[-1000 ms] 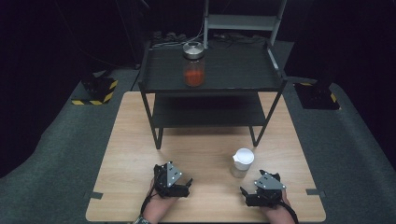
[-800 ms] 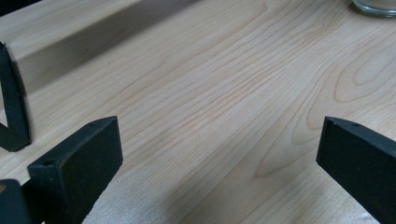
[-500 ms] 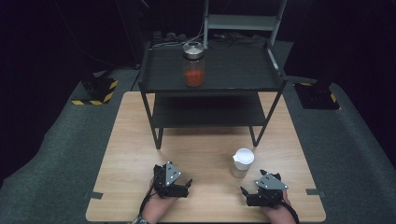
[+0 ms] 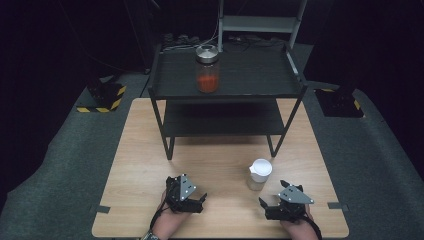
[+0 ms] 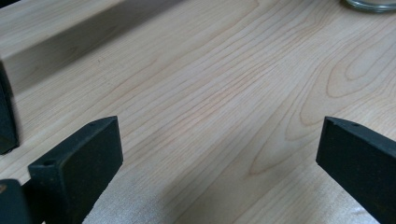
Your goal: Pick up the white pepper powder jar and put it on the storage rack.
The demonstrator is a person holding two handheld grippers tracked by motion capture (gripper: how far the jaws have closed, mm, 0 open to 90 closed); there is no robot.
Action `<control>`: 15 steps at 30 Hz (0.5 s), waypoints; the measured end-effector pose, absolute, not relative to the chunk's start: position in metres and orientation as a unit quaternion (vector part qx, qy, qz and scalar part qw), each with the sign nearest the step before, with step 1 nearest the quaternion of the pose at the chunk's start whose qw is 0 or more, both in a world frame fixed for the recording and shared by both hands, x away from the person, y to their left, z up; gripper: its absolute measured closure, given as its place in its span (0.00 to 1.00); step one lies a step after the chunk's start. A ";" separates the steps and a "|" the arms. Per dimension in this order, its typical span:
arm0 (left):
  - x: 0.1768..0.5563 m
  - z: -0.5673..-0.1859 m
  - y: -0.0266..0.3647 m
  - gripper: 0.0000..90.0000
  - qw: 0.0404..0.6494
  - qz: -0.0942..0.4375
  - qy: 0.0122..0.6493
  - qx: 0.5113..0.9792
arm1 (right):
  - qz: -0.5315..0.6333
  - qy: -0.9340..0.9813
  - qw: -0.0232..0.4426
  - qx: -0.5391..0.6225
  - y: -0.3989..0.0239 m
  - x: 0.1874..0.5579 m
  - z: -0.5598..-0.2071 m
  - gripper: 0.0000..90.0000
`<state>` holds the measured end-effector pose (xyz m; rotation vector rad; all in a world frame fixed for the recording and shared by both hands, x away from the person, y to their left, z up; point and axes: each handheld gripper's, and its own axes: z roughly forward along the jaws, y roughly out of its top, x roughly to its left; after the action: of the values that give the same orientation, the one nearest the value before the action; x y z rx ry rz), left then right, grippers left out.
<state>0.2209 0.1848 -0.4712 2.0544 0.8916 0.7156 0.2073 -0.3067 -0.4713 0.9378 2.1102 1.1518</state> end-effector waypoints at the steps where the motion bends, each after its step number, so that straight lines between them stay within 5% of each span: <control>1: 0.221 -0.471 0.185 0.01 0.385 0.282 0.349 0.807 | 0.437 0.782 0.277 0.348 -0.308 0.207 -0.471 0.00; 15: 0.217 -0.472 0.182 0.01 0.379 0.293 0.330 0.814 | 0.477 0.751 0.288 0.355 -0.298 0.205 -0.467 0.00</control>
<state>0.2172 0.1816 -0.4720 2.0790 0.8441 0.7476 0.2050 -0.2982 -0.4668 0.9489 2.0061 1.2728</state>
